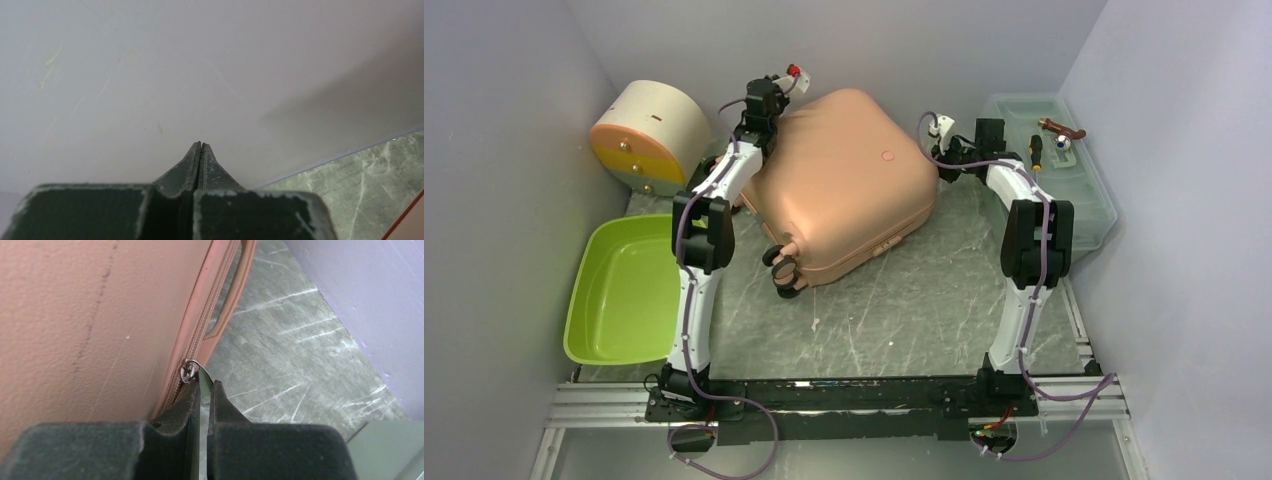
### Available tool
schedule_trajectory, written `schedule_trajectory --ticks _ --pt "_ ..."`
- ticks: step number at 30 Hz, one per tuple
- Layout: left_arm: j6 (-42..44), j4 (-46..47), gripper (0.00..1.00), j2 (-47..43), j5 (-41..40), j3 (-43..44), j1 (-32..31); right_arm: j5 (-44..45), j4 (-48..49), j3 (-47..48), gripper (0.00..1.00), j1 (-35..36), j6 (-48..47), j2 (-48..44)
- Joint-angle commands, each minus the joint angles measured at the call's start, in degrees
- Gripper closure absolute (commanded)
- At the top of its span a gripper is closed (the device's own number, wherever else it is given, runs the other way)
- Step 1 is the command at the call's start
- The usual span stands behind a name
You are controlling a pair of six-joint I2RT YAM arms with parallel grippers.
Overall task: Open, take out, and arrange the luggage
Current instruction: Unzip the zipper of the luggage.
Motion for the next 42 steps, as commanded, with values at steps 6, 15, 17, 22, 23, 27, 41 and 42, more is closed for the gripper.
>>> schedule_trajectory --ticks 6,15,17,22,23,27,41,42 --pt "-3.2 -20.3 1.0 2.9 18.8 -7.0 -10.0 -14.5 -17.0 -6.0 1.0 5.0 -23.7 -5.5" --pt "-1.9 -27.1 1.0 1.8 24.5 -9.1 -13.5 -17.3 -18.1 -18.5 1.0 7.7 -25.4 -14.1" --pt "-1.7 -29.1 1.0 1.2 26.0 -9.4 -14.4 -17.7 -16.8 -22.1 1.0 7.8 -23.8 -16.8" --pt "-0.9 -33.9 1.0 -1.2 30.0 -10.9 -16.8 -18.6 -14.7 -30.8 1.0 7.8 -19.1 -24.0" --pt "-0.7 -34.8 1.0 -1.7 30.7 -11.0 -17.2 -17.9 -12.9 -32.6 1.0 7.7 -17.2 -25.4" --pt "0.6 -38.0 1.0 -2.7 32.4 -11.4 -19.1 -11.2 0.2 -38.3 1.0 5.7 -4.5 -29.0" --pt "-0.3 -41.2 1.0 -2.0 34.2 -10.4 -21.7 -6.0 8.4 -19.4 1.0 -0.3 3.9 -14.6" --pt "-0.6 -41.2 1.0 -2.0 34.0 -10.2 -21.7 -5.4 8.5 -17.7 1.0 -0.2 3.9 -13.7"
